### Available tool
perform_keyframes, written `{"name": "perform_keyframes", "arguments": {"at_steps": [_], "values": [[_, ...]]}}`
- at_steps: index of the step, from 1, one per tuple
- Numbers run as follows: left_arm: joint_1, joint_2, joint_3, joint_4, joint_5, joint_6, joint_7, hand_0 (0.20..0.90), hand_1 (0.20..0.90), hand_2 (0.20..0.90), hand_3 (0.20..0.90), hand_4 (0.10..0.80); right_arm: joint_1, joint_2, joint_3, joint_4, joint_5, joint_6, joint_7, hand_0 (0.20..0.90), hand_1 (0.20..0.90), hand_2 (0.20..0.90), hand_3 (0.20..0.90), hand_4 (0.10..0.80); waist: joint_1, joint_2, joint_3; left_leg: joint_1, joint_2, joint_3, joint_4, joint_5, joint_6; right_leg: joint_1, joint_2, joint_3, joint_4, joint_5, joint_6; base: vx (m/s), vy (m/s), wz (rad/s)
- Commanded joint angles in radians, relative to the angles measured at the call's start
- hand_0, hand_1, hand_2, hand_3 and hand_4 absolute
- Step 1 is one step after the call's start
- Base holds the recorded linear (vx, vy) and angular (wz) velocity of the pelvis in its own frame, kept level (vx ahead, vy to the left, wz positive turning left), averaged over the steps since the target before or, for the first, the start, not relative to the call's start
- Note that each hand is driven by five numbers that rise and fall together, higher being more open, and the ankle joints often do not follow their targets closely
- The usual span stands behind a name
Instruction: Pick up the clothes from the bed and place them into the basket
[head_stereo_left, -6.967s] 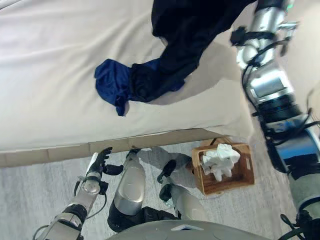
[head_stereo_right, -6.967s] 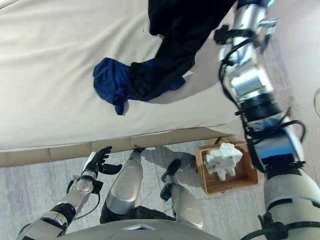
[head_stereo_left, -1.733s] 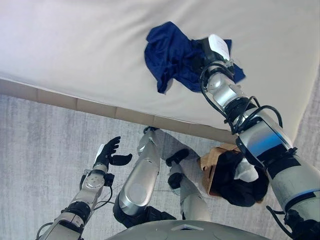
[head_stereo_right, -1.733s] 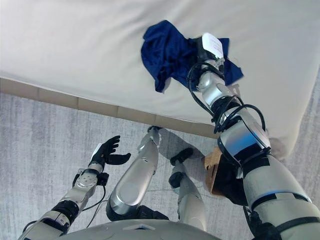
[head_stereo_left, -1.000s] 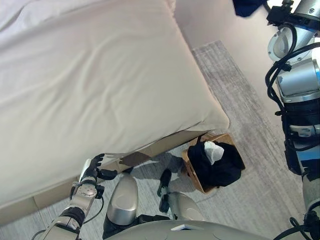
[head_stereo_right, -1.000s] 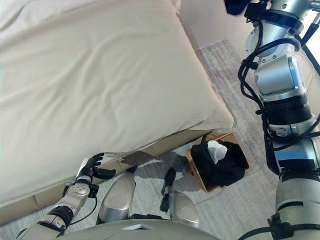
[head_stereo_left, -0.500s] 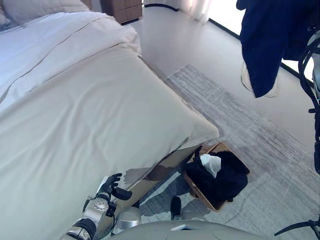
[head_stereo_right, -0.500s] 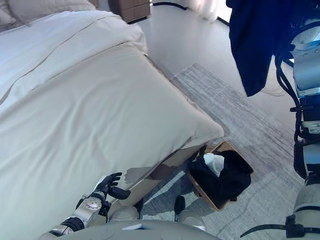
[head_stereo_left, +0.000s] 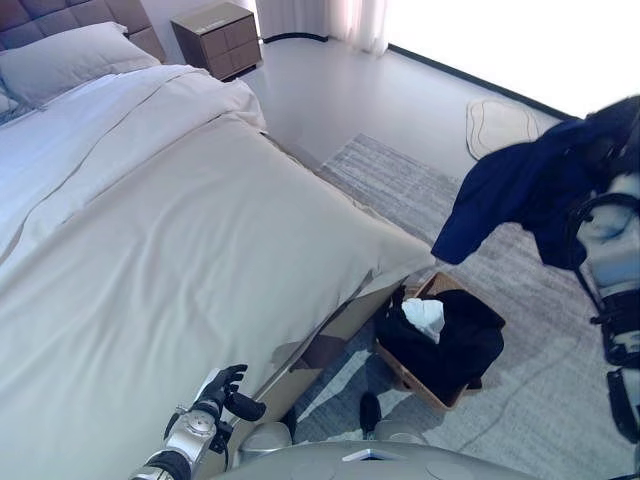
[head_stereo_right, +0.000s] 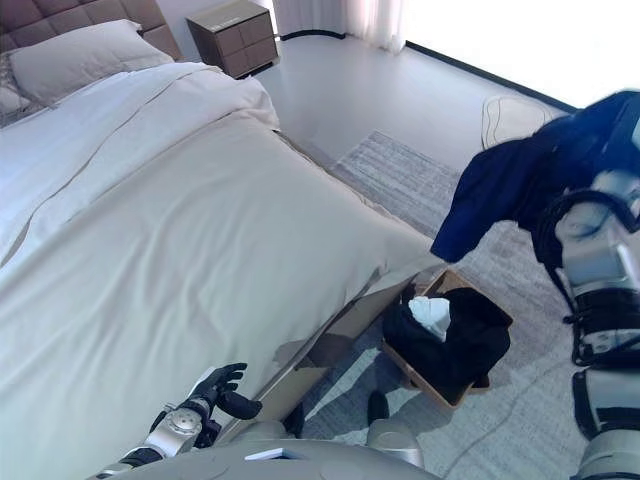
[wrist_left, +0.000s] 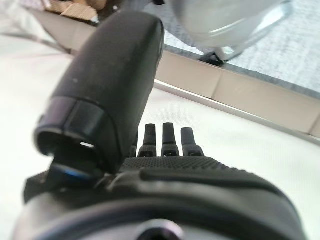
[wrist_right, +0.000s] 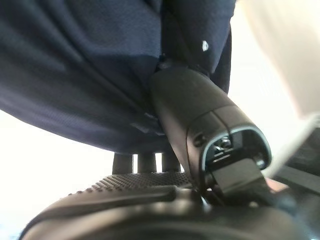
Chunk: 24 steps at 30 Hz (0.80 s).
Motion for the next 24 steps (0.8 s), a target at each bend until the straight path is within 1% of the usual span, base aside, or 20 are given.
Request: {"name": "perform_keyframes", "arguments": {"at_steps": [1, 2, 3, 4, 6, 8, 10, 13, 15, 16, 17, 18, 19, 20, 22, 23, 24], "values": [[-0.074, 0.012, -0.054, 0.027, 0.000, -0.088, 0.033, 0.900, 0.900, 0.900, 0.900, 0.800, -0.102, -0.027, -0.042, -0.074, -0.071, -0.103, -0.070, 0.300, 0.300, 0.300, 0.200, 0.100, 0.022, -0.032, 0.024, -0.061, -0.029, -0.085, 0.145, -0.115, -0.005, -0.055, -0.010, -0.047, 0.204, -0.122, -0.050, -0.168, -0.021, 0.02], [-0.084, 0.008, -0.060, 0.023, -0.006, -0.105, 0.043, 0.900, 0.900, 0.900, 0.900, 0.800, -0.104, -0.022, -0.032, -0.063, -0.069, -0.108, -0.077, 0.300, 0.300, 0.300, 0.200, 0.100, 0.018, -0.020, 0.045, -0.078, -0.031, -0.090, 0.146, -0.108, -0.008, -0.076, -0.013, -0.051, 0.215, -0.126, -0.052, -0.143, -0.018, 0.02], [-0.087, 0.007, -0.062, 0.023, -0.007, -0.108, 0.047, 0.900, 0.900, 0.900, 0.900, 0.800, -0.106, -0.022, -0.029, -0.059, -0.064, -0.103, -0.072, 0.300, 0.300, 0.300, 0.200, 0.100, 0.017, -0.017, 0.049, -0.082, -0.032, -0.091, 0.146, -0.106, -0.009, -0.081, -0.013, -0.051, 0.218, -0.127, -0.053, -0.258, 0.002, 0.00], [-0.109, 0.004, -0.073, 0.020, -0.025, -0.134, 0.061, 0.900, 0.900, 0.900, 0.900, 0.800, -0.119, -0.015, -0.009, -0.036, -0.061, -0.109, -0.097, 0.300, 0.300, 0.300, 0.200, 0.100, 0.013, 0.002, 0.090, -0.114, -0.036, -0.098, 0.149, -0.096, -0.011, -0.116, -0.016, -0.053, 0.234, -0.130, -0.056, -0.278, 0.013, 0.03], [-0.136, 0.003, -0.080, 0.009, -0.045, -0.152, 0.074, 0.900, 0.900, 0.900, 0.900, 0.800, -0.139, -0.008, 0.014, -0.006, -0.058, -0.115, -0.116, 0.300, 0.300, 0.300, 0.200, 0.100, 0.012, 0.021, 0.137, -0.153, -0.039, -0.102, 0.152, -0.084, -0.012, -0.160, -0.017, -0.053, 0.251, -0.132, -0.058, -0.325, -0.005, 0.06], [-0.166, 0.003, -0.084, -0.011, -0.069, -0.170, 0.098, 0.900, 0.900, 0.900, 0.900, 0.800, -0.182, -0.005, 0.054, 0.036, -0.050, -0.110, -0.121, 0.300, 0.300, 0.300, 0.200, 0.100, 0.012, 0.040, 0.194, -0.225, -0.041, -0.104, 0.185, -0.074, -0.012, -0.239, -0.019, -0.052, 0.299, -0.136, -0.063, -0.276, -0.036, -0.02], [-0.177, 0.010, -0.085, -0.037, -0.096, -0.184, 0.120, 0.900, 0.900, 0.900, 0.900, 0.800, -0.210, 0.009, 0.092, 0.068, -0.047, -0.096, -0.114, 0.300, 0.300, 0.300, 0.200, 0.100, 0.015, 0.050, 0.237, -0.302, -0.041, -0.102, 0.230, -0.069, -0.008, -0.322, -0.019, -0.048, 0.354, -0.140, -0.067, -0.186, -0.056, -0.08], [-0.183, 0.031, -0.068, -0.103, -0.125, -0.184, 0.138, 0.900, 0.900, 0.900, 0.900, 0.800, -0.243, 0.034, 0.142, 0.121, -0.062, -0.062, -0.107, 0.300, 0.300, 0.300, 0.200, 0.100, 0.022, 0.054, 0.295, -0.426, -0.044, -0.085, 0.331, -0.074, 0.003, -0.441, -0.016, -0.044, 0.440, -0.149, -0.073, -0.147, -0.101, -0.10], [-0.176, 0.043, -0.066, -0.146, -0.136, -0.186, 0.144, 0.900, 0.900, 0.900, 0.900, 0.800, -0.270, 0.038, 0.167, 0.159, -0.079, -0.042, -0.117, 0.300, 0.300, 0.300, 0.200, 0.100, 0.030, 0.059, 0.299, -0.515, -0.049, -0.079, 0.385, -0.079, 0.012, -0.525, -0.014, -0.045, 0.482, -0.151, -0.076, -0.052, -0.103, -0.05], [-0.174, 0.045, -0.065, -0.155, -0.137, -0.186, 0.145, 0.900, 0.900, 0.900, 0.900, 0.800, -0.278, 0.037, 0.172, 0.167, -0.071, -0.036, -0.113, 0.300, 0.300, 0.300, 0.200, 0.100, 0.032, 0.059, 0.299, -0.533, -0.051, -0.075, 0.404, -0.088, 0.013, -0.545, -0.014, -0.042, 0.500, -0.160, -0.076, -0.061, -0.102, 0.04], [-0.173, 0.063, -0.068, -0.194, -0.143, -0.187, 0.145, 0.900, 0.900, 0.900, 0.900, 0.800, -0.331, 0.035, 0.199, 0.204, -0.066, 0.007, -0.093, 0.300, 0.300, 0.300, 0.200, 0.100, 0.044, 0.065, 0.299, -0.625, -0.050, -0.065, 0.438, -0.088, 0.022, -0.640, -0.012, -0.045, 0.540, -0.159, -0.076, -0.082, -0.083, 0.01], [-0.174, 0.077, -0.078, -0.218, -0.152, -0.181, 0.150, 0.900, 0.900, 0.900, 0.900, 0.800, -0.366, 0.033, 0.225, 0.235, -0.039, 0.030, -0.092, 0.302, 0.302, 0.302, 0.203, 0.103, 0.052, 0.071, 0.299, -0.679, -0.048, -0.061, 0.449, -0.082, 0.024, -0.692, -0.006, -0.043, 0.556, -0.156, -0.076, -0.110, -0.090, 0.02], [-0.173, 0.086, -0.081, -0.234, -0.156, -0.175, 0.153, 0.900, 0.900, 0.900, 0.900, 0.800, -0.390, 0.034, 0.241, 0.264, -0.022, 0.046, -0.093, 0.900, 0.900, 0.900, 0.900, 0.800, 0.058, 0.074, 0.299, -0.721, -0.046, -0.057, 0.462, -0.079, 0.025, -0.731, -0.005, -0.042, 0.571, -0.156, -0.076, -0.076, -0.067, 0.04], [-0.175, 0.096, -0.088, -0.243, -0.158, -0.174, 0.159, 0.900, 0.900, 0.900, 0.900, 0.800, -0.417, 0.035, 0.262, 0.303, -0.005, 0.086, -0.087, 0.900, 0.900, 0.900, 0.900, 0.800, 0.065, 0.079, 0.299, -0.756, -0.045, -0.058, 0.465, -0.072, 0.026, -0.766, -0.002, -0.042, 0.582, -0.155, -0.077, -0.058, -0.084, 0.03], [-0.182, 0.109, -0.098, -0.256, -0.164, -0.170, 0.171, 0.900, 0.900, 0.900, 0.900, 0.800, -0.451, 0.044, 0.293, 0.373, 0.043, 0.072, -0.098, 0.900, 0.900, 0.900, 0.900, 0.800, 0.079, 0.086, 0.299, -0.798, -0.041, -0.059, 0.460, -0.059, 0.028, -0.805, 0.001, -0.048, 0.593, -0.155, -0.078, -0.038, -0.092, 0.01], [-0.194, 0.117, -0.104, -0.260, -0.174, -0.168, 0.177, 0.900, 0.900, 0.900, 0.900, 0.800, -0.476, 0.052, 0.308, 0.415, 0.059, 0.095, -0.107, 0.900, 0.900, 0.900, 0.900, 0.800, 0.089, 0.090, 0.299, -0.826, -0.041, -0.062, 0.459, -0.050, 0.029, -0.833, 0.004, -0.053, 0.600, -0.155, -0.079, -0.039, -0.103, 0.03], [-0.204, 0.121, -0.114, -0.264, -0.187, -0.172, 0.184, 0.900, 0.900, 0.900, 0.900, 0.800, -0.497, 0.061, 0.316, 0.470, 0.064, 0.088, -0.113, 0.900, 0.900, 0.900, 0.900, 0.800, 0.097, 0.095, 0.299, -0.849, -0.040, -0.063, 0.459, -0.043, 0.030, -0.852, 0.004, -0.060, 0.602, -0.153, -0.080, -0.040, -0.127, 0.07]]}}
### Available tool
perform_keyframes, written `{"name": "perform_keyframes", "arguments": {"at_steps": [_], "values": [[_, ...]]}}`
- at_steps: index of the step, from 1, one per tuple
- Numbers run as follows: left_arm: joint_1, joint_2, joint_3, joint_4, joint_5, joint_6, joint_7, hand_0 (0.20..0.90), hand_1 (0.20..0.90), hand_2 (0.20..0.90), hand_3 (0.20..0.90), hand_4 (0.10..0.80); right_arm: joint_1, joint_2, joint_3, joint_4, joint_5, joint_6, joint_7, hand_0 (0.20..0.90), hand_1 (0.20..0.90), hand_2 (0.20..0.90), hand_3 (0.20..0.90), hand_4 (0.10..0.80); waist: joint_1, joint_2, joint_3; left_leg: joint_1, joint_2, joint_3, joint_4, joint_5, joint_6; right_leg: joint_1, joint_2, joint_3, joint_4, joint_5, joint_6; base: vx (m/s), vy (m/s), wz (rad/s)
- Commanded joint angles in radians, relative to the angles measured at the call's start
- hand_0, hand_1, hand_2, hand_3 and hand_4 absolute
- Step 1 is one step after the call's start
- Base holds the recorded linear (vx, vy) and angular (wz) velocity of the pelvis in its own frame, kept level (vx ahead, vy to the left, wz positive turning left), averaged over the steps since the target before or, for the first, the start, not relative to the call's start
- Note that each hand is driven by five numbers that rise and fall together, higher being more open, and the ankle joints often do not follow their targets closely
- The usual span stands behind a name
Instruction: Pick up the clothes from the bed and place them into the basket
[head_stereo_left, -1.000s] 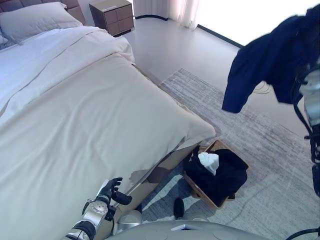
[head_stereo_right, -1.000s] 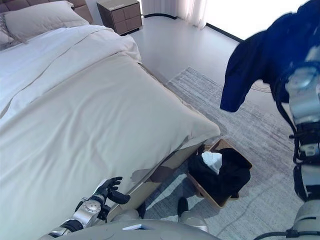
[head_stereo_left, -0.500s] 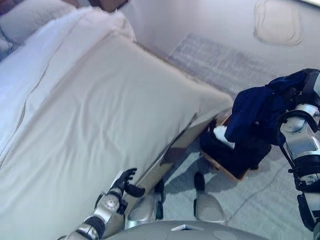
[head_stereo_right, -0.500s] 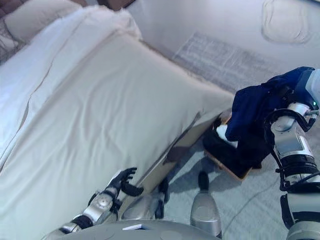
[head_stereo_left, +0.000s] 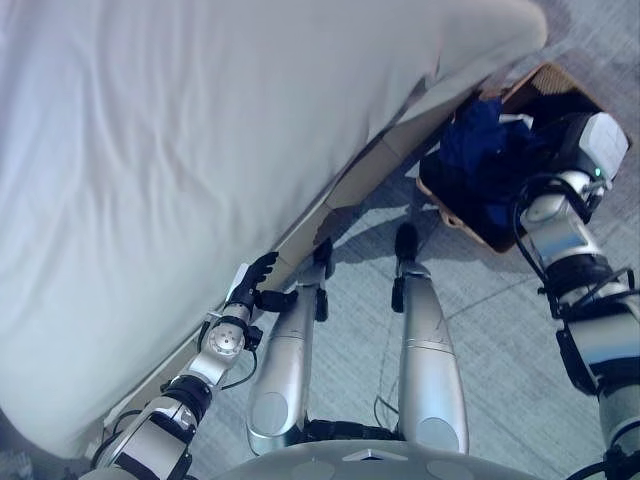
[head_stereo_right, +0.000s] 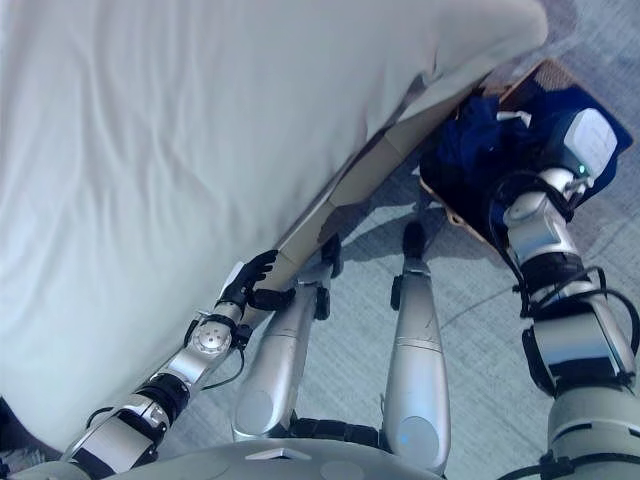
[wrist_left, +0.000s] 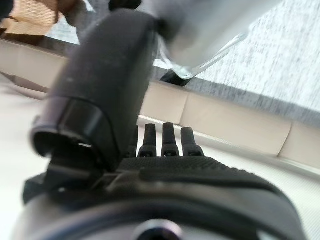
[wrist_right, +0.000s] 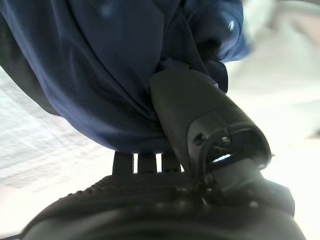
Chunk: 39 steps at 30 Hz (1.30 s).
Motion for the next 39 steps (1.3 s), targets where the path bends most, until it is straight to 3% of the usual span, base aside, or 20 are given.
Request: {"name": "perform_keyframes", "arguments": {"at_steps": [1, 7, 11, 12, 14, 18, 22, 24, 27, 29, 31, 34, 39], "values": [[0.027, 0.071, -0.022, -0.029, -0.040, -0.025, 0.049, 0.900, 0.900, 0.900, 0.900, 0.800, -0.093, -0.056, 0.047, 0.072, 0.036, -0.007, -0.084, 0.900, 0.900, 0.900, 0.900, 0.800, 0.023, 0.006, -0.023, -0.093, -0.025, -0.054, 0.074, -0.023, 0.023, 0.023, 0.013, -0.112, 0.010, -0.032, -0.032, -0.032, -0.104, 0.09], [0.006, 0.098, -0.043, -0.062, -0.058, -0.019, 0.044, 0.900, 0.900, 0.900, 0.900, 0.800, -0.137, -0.056, 0.056, 0.207, 0.064, -0.003, -0.108, 0.900, 0.900, 0.900, 0.900, 0.800, 0.057, 0.030, -0.023, -0.128, -0.038, -0.075, 0.047, 0.009, 0.026, -0.015, 0.006, -0.138, 0.009, -0.019, -0.028, -0.019, -0.078, 0.19], [0.029, 0.100, -0.042, -0.062, -0.058, -0.018, 0.035, 0.900, 0.900, 0.900, 0.900, 0.800, -0.094, -0.044, -0.007, 0.133, 0.223, -0.135, -0.175, 0.900, 0.900, 0.900, 0.900, 0.800, 0.055, 0.023, -0.023, -0.098, -0.045, -0.082, 0.041, 0.001, 0.021, 0.021, 0.008, -0.142, -0.012, -0.016, -0.030, 0.023, 0.026, 0.13], [0.038, 0.096, -0.034, -0.056, -0.051, -0.019, 0.033, 0.900, 0.900, 0.900, 0.900, 0.800, -0.069, -0.033, -0.038, 0.073, 0.298, -0.216, -0.198, 0.900, 0.900, 0.900, 0.900, 0.800, 0.050, 0.015, -0.023, -0.083, -0.046, -0.082, 0.036, -0.003, 0.020, 0.037, 0.012, -0.140, -0.023, -0.014, -0.030, 0.034, 0.038, -0.01], [0.057, 0.091, -0.006, -0.029, -0.020, -0.018, 0.023, 0.900, 0.900, 0.900, 0.900, 0.800, 0.027, 0.019, -0.130, -0.126, 0.286, -0.346, -0.214, 0.900, 0.900, 0.900, 0.900, 0.800, 0.034, -0.017, -0.023, -0.032, -0.045, -0.081, 0.016, -0.013, 0.019, 0.092, 0.025, -0.136, -0.060, -0.005, -0.027, 0.035, 0.038, 0.00], [0.054, 0.062, 0.047, 0.062, 0.015, -0.018, 0.012, 0.900, 0.900, 0.900, 0.900, 0.800, 0.193, 0.080, -0.227, -0.543, 0.157, -0.423, -0.228, 0.900, 0.900, 0.900, 0.900, 0.800, -0.017, -0.082, -0.023, 0.107, -0.034, -0.064, -0.049, -0.019, 0.015, 0.222, 0.044, -0.113, -0.159, 0.025, -0.010, 0.037, 0.115, -0.10], [0.031, 0.042, 0.090, 0.104, 0.025, 0.001, -0.004, 0.900, 0.900, 0.900, 0.900, 0.800, 0.287, 0.120, -0.252, -0.726, 0.127, -0.497, -0.129, 0.900, 0.900, 0.900, 0.900, 0.800, -0.051, -0.133, -0.023, 0.254, -0.029, -0.041, -0.100, -0.029, 0.011, 0.360, 0.037, -0.093, -0.253, 0.059, 0.012, 0.047, 0.172, -0.22], [0.033, 0.032, 0.111, 0.103, 0.040, 0.021, -0.019, 0.900, 0.900, 0.900, 0.900, 0.800, 0.335, 0.150, -0.248, -0.743, 0.279, -0.547, 0.055, 0.900, 0.900, 0.900, 0.900, 0.800, -0.057, -0.158, -0.052, 0.337, -0.033, -0.027, -0.123, -0.046, 0.011, 0.441, 0.025, -0.080, -0.309, 0.078, 0.024, 0.099, 0.167, -0.34], [0.061, 0.019, 0.122, 0.111, 0.074, 0.049, -0.039, 0.900, 0.900, 0.900, 0.900, 0.800, 0.466, 0.238, -0.232, -0.636, 0.473, -0.570, 0.299, 0.900, 0.900, 0.900, 0.900, 0.800, -0.053, -0.188, -0.143, 0.443, -0.038, -0.007, -0.146, -0.080, 0.014, 0.558, 0.000, -0.076, -0.379, 0.096, 0.037, 0.223, 0.154, -0.15], [0.085, 0.012, 0.127, 0.113, 0.098, 0.057, -0.046, 0.900, 0.900, 0.900, 0.900, 0.800, 0.537, 0.276, -0.220, -0.568, 0.498, -0.572, 0.366, 0.900, 0.900, 0.900, 0.900, 0.800, -0.050, -0.199, -0.184, 0.483, -0.042, 0.000, -0.159, -0.086, 0.016, 0.602, -0.009, -0.078, -0.408, 0.108, 0.043, 0.231, 0.124, 0.02], [0.118, 0.001, 0.130, 0.128, 0.125, 0.056, -0.052, 0.900, 0.900, 0.900, 0.900, 0.800, 0.622, 0.310, -0.179, -0.458, 0.448, -0.564, 0.395, 0.900, 0.900, 0.900, 0.900, 0.800, -0.046, -0.207, -0.229, 0.536, -0.048, 0.007, -0.175, -0.099, 0.022, 0.657, -0.017, -0.077, -0.442, 0.119, 0.052, 0.278, 0.168, -0.01], [0.177, -0.012, 0.139, 0.215, 0.154, 0.039, -0.057, 0.900, 0.900, 0.900, 0.900, 0.800, 0.721, 0.379, -0.104, -0.141, 0.353, -0.527, 0.489, 0.900, 0.900, 0.900, 0.900, 0.800, -0.040, -0.206, -0.317, 0.633, -0.050, 0.016, -0.220, -0.113, 0.035, 0.740, -0.025, -0.085, -0.480, 0.128, 0.065, 0.261, 0.178, -0.03], [0.196, -0.015, 0.163, 0.364, 0.206, 0.028, -0.085, 0.900, 0.900, 0.900, 0.900, 0.800, 0.794, 0.440, -0.150, 0.220, 0.352, -0.444, 0.554, 0.900, 0.900, 0.900, 0.900, 0.800, -0.030, -0.192, -0.387, 0.711, -0.051, 0.006, -0.276, -0.112, 0.051, 0.808, -0.027, -0.099, -0.474, 0.106, 0.071, 0.175, 0.127, -0.04]]}}
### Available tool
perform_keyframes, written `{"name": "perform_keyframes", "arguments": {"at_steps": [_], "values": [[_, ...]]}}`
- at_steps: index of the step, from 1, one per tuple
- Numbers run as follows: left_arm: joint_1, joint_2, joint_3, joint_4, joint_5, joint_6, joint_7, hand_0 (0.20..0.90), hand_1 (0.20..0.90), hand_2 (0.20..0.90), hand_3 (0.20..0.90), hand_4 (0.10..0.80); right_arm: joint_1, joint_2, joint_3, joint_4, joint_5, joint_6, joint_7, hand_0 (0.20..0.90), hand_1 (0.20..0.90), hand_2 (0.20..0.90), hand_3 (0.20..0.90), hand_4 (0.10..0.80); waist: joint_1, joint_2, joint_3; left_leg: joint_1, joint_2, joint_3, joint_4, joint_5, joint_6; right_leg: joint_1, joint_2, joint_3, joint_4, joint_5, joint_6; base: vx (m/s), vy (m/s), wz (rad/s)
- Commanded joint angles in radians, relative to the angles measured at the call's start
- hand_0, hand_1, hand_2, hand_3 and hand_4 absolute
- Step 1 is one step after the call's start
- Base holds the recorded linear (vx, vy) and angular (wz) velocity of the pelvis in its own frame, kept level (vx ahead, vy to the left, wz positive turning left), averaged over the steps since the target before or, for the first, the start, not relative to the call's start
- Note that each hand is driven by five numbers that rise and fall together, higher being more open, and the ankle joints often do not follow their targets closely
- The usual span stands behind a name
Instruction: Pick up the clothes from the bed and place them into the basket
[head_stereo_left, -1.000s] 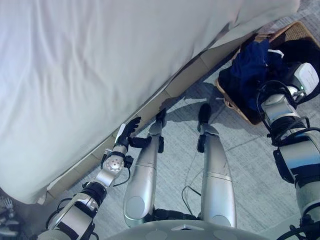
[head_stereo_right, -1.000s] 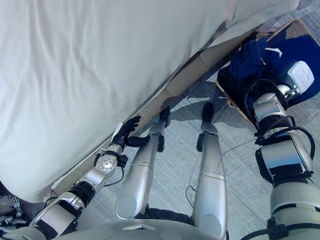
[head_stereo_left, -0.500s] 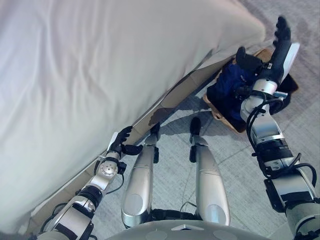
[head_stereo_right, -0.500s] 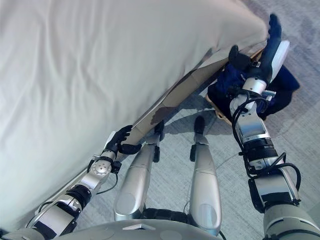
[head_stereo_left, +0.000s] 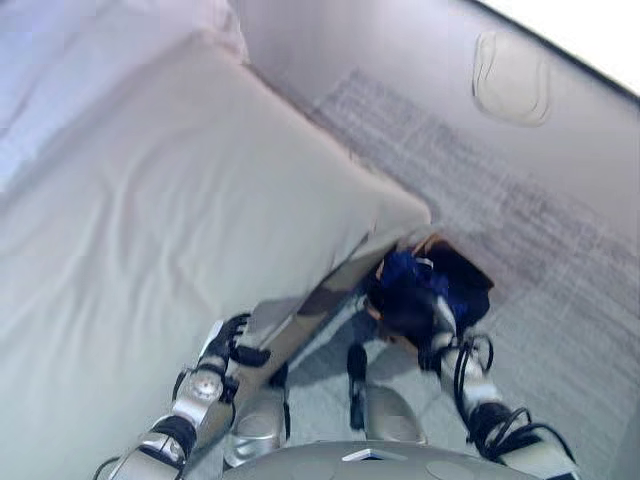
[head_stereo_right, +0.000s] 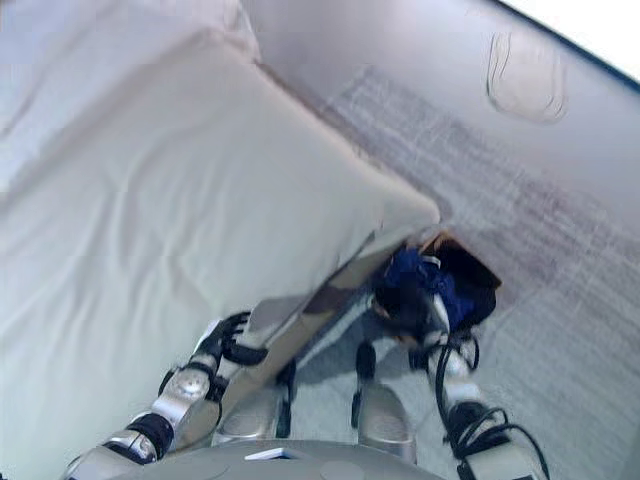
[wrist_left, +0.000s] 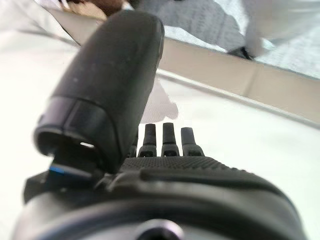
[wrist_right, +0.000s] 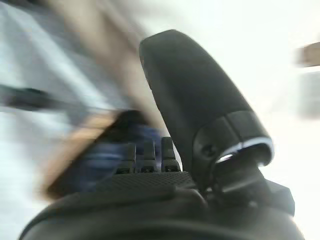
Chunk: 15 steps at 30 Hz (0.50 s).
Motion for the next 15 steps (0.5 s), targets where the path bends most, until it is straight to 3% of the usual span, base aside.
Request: {"name": "perform_keyframes", "arguments": {"at_steps": [1, 8, 15], "values": [[0.033, 0.017, 0.015, 0.066, 0.058, -0.047, -0.010, 0.900, 0.900, 0.900, 0.900, 0.800, 0.007, -0.038, -0.060, 0.046, -0.012, -0.010, 0.035, 0.900, 0.900, 0.900, 0.900, 0.800, 0.001, 0.008, -0.102, -0.044, -0.033, -0.018, 0.088, -0.111, 0.050, -0.029, -0.004, -0.052, 0.061, 0.004, 0.028, 0.103, 0.138, 0.07], [0.085, -0.013, 0.075, 0.139, 0.004, -0.070, -0.038, 0.900, 0.900, 0.900, 0.900, 0.800, 0.099, 0.017, -0.133, 0.139, -0.015, -0.029, 0.095, 0.900, 0.900, 0.900, 0.900, 0.800, -0.023, 0.021, -0.138, 0.017, -0.037, -0.023, 0.044, -0.109, 0.061, 0.017, 0.002, -0.037, 0.074, -0.023, 0.028, 0.031, 0.082, 0.00], [0.101, -0.050, 0.082, 0.165, -0.051, -0.055, -0.110, 0.900, 0.900, 0.900, 0.900, 0.800, 0.098, 0.039, -0.116, 0.147, -0.050, -0.012, 0.112, 0.900, 0.900, 0.900, 0.900, 0.800, -0.025, 0.021, -0.151, 0.042, -0.040, -0.018, 0.029, -0.111, 0.058, 0.049, 0.007, -0.036, 0.037, -0.020, 0.022, 0.001, 0.029, 0.00]]}}
